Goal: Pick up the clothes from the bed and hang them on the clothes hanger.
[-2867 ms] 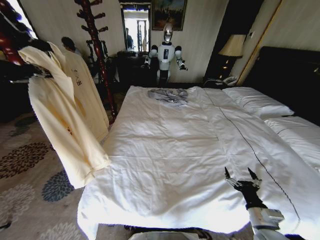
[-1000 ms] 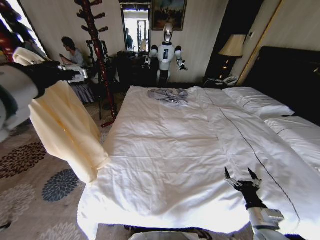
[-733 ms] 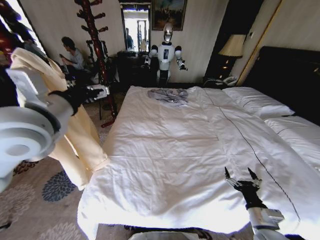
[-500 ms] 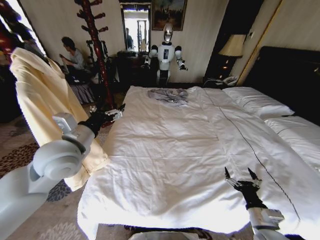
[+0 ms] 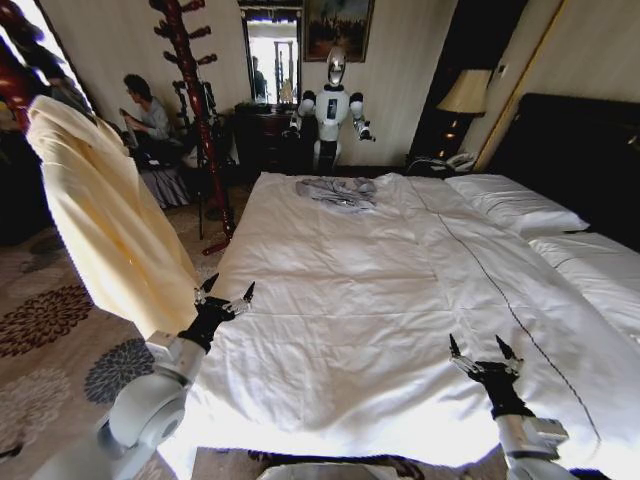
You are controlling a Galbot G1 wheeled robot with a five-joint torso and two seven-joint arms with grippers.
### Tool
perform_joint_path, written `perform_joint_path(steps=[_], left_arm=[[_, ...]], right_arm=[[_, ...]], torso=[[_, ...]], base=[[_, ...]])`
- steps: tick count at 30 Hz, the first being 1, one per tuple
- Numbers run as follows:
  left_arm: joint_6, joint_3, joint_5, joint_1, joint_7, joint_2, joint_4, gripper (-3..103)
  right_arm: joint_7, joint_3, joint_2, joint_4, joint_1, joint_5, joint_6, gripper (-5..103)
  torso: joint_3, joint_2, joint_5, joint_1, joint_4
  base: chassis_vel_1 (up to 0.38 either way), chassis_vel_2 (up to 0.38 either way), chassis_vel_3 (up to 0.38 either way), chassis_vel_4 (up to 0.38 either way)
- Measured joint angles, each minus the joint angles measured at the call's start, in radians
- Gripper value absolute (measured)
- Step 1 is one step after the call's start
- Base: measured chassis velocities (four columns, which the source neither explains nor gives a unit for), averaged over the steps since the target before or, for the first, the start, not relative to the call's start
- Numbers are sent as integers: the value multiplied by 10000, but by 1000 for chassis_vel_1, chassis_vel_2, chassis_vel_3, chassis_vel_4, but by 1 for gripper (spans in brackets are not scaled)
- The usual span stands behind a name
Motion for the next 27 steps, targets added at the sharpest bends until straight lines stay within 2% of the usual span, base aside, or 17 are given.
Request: perform_joint_path(steps=[1,2,6,7,11,12,15,17,21,27], left_arm=[[-178,26,294,222,44,-284,40,100],[-178,26,294,222,44,-284,40,100],[-1162,-29,2385,1306,229,-1725,215,100],[-1162,-29,2385,1306,229,-1725,215,100],[-1623,-120,3294,2219,550,-2830,-35,100],[-1623,-120,3294,2219,550,-2830,-35,100],[-2203,-429,4107,2748,1022,-3365,26,100],[-2353,-664,4192,3137,1341,-3761,-42,100],[-2734,-824,4197,3693,1574,-4105,-66,100],[-3479,-1096,4081,4395,1546,-3893,56,100]], right_arm=[[1,1,-1,0,0,0,0,100],[1,1,-1,0,0,0,0,100],[-1,-1,0,0,-1,0,0,100],[-1,-1,0,0,-1,0,0,100],[0,0,0,0,0,0,0,100],[0,0,0,0,0,0,0,100],[0,0,0,0,0,0,0,100],[0,0,0,0,-1,0,0,100],[0,0,-1,1,0,0,0,100],[0,0,0,0,0,0,0,100]], torso=[[0,0,-1,0,0],[0,0,-1,0,0],[0,1,0,0,0],[0,1,0,0,0],[0,2,1,-1,0],[0,2,1,-1,0],[0,2,-1,0,1],[0,1,-1,0,1],[0,2,0,0,3],[1,2,-3,0,1]], base=[[0,0,0,0],[0,0,0,0],[0,0,0,0],[0,0,0,0],[0,0,0,0],[0,0,0,0],[0,0,0,0],[0,0,0,0],[0,0,0,0],[0,0,0,0]])
